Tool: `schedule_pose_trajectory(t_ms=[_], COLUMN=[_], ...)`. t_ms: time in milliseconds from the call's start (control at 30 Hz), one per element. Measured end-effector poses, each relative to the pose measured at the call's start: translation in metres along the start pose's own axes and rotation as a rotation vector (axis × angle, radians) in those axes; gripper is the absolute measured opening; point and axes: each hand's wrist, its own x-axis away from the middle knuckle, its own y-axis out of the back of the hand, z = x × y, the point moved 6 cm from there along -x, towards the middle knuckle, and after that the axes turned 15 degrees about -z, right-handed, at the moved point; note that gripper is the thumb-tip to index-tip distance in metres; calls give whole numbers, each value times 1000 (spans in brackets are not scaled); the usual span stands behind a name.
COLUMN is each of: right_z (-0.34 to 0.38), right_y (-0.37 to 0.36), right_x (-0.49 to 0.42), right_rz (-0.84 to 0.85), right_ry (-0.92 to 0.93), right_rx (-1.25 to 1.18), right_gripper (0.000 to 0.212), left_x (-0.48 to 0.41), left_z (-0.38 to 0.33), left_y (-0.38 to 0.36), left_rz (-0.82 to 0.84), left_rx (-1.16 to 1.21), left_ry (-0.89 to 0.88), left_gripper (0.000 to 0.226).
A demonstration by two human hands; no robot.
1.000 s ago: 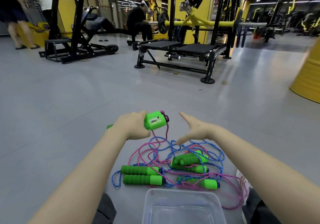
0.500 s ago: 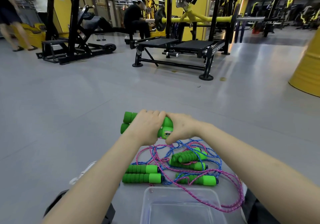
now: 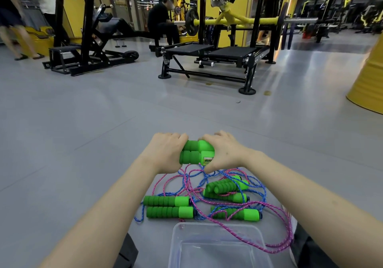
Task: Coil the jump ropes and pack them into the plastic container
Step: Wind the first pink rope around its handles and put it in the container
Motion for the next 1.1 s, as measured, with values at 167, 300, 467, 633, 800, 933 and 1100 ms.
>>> schedule_pose_trajectory(t_ms=[167, 300, 467, 633, 800, 933, 1100], right_z=[-26, -30, -5, 20, 27, 27, 14], right_y=[10, -3, -23, -36, 6, 26, 24], right_x=[11, 15, -2, 6, 0, -2, 1], right_rz=[166, 31, 31, 338, 125, -105, -219], right_ry=[-144, -373, -453, -324, -78, 64, 133], right_rx=[-345, -562, -315, -183, -8, 31, -87], right_gripper=[51, 12, 27, 8, 19, 28, 19], left_x=[8, 0, -9, 0, 8, 10, 8], left_z=[23, 27, 11, 14, 20, 8, -8], left_y=[5, 15, 7, -4, -6, -4, 4], left_rz=[16, -50, -1, 105, 141, 23, -301], left_rx=[96, 130, -18, -247, -380, -293, -110], left_ry=[162, 269, 338, 378, 196, -51, -334], left_gripper=[27, 27, 28, 30, 32, 38, 55])
